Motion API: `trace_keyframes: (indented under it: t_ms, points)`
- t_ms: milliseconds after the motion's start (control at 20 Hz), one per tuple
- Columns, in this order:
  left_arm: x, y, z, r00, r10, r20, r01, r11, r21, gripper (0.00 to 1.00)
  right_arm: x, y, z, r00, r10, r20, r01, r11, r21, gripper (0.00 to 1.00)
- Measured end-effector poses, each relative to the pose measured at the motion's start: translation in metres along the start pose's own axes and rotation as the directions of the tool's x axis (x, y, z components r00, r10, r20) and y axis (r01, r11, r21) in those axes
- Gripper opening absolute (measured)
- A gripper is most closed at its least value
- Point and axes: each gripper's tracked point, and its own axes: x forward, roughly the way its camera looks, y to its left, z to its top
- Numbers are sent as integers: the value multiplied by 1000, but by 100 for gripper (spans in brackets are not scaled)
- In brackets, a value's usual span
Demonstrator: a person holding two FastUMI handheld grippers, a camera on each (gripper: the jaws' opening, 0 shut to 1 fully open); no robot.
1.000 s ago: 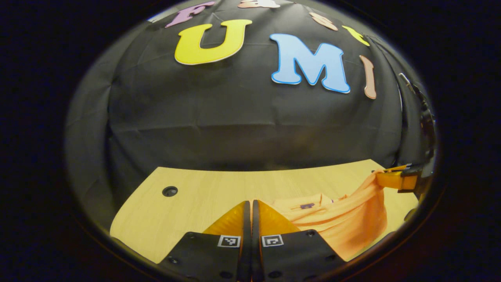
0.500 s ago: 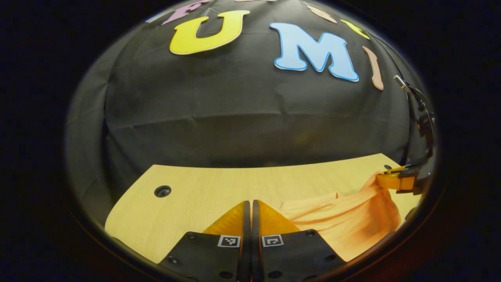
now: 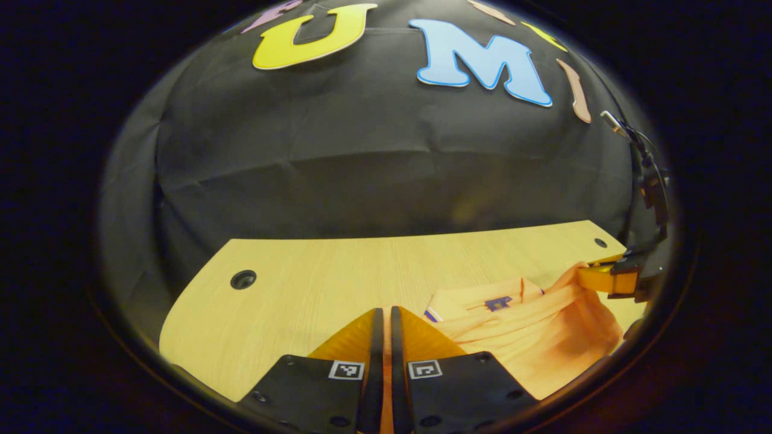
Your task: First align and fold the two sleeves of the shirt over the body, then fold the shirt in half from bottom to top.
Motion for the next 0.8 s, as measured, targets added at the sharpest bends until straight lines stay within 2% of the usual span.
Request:
trace_keyframes:
  t_ms: [50,150,200,250,300,350,400,500,550,650,700,800]
  points:
    - [-3,-2,-1,1000,-4,-13,4,1000,3,13,-2,-1,1,1000,-3,3,3,1000,-5,14]
    - [-11,-4,5,1000,-9,-8,9,1000,-12,15,-9,-5,4,1000,-8,18,8,1000,-18,17]
    - [-18,-6,10,1000,-14,0,14,1000,-21,24,-15,-4,5,1000,-1,22,1,1000,-15,29]
    - [-24,-6,13,1000,-10,7,10,1000,-24,34,-19,-5,5,1000,4,29,-4,1000,-11,36]
    - [-29,-8,16,1000,-15,12,15,1000,-27,43,-26,-6,8,999,6,39,-6,1000,-8,38]
    - [-36,-9,20,1000,-16,19,17,999,-27,45,-34,-7,9,999,10,48,-9,1000,-7,45]
    - [-44,-13,23,999,-24,27,25,999,-29,47,-42,-6,10,998,16,60,-16,1000,-5,47]
    - [-63,-17,32,998,-25,53,26,999,-25,57,-60,-9,13,996,25,80,-24,1000,-11,50]
    - [-74,-21,38,997,-25,72,27,999,-28,62,-71,-9,15,995,28,98,-26,1000,-14,66]
    - [-100,-29,49,993,-38,108,42,998,-37,66,-97,-13,24,988,24,154,-20,999,-28,67]
    - [-112,-34,52,991,-49,124,55,998,-42,72,-112,-12,28,984,31,178,-25,999,-37,67]
    - [-136,-43,59,987,-52,154,60,997,-47,80,-139,-7,30,977,55,208,-45,998,-53,84]
